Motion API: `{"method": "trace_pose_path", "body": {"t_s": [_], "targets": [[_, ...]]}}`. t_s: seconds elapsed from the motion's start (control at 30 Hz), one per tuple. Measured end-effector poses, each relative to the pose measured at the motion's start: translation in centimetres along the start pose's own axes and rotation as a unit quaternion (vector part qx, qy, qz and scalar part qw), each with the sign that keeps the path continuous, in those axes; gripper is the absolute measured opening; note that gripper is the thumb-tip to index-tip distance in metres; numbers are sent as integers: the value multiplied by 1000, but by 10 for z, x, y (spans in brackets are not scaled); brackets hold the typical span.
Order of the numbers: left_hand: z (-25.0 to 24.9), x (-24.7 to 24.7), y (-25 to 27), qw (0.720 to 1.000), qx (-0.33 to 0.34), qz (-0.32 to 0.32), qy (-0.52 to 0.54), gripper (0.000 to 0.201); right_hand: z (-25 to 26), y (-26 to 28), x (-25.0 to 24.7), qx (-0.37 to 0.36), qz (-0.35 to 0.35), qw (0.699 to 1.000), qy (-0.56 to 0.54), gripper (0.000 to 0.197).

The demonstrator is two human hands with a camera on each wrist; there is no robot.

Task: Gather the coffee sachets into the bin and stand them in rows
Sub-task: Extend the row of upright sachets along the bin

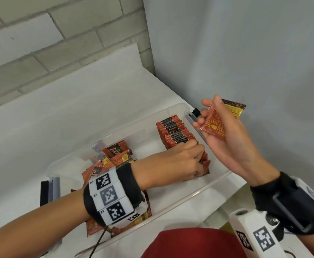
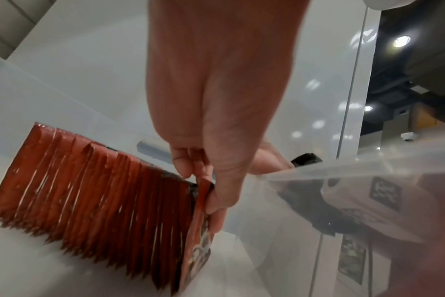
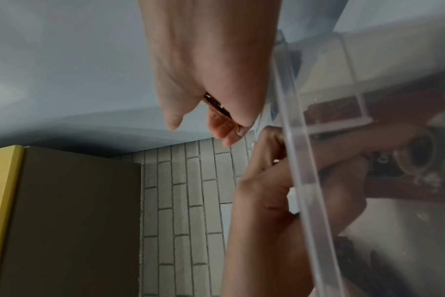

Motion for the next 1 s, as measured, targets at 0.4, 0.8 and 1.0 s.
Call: {"method": "trace_pose_path", "body": {"t_s": [0.4, 0.8, 1.0], "targets": [[-2, 8, 0, 994, -25, 16, -103, 21, 0, 3, 2, 31, -7, 998, -59, 26], [25, -31, 14, 987, -109, -38, 109, 26, -2, 1, 3, 14, 12, 1000, 7, 36], [60, -58, 38, 905, -274, -95, 313, 41, 13, 6, 11, -84, 107, 984, 115, 18]]}}
Point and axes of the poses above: each hand's wrist, its own y-axis away from the middle knuckle, its own x-axis out of the palm, z = x × y, the point moved 8 cm from there along -y, towards the middle knuckle, and after that the axes turned 5 degrees about -y, right-handed, at the moved point
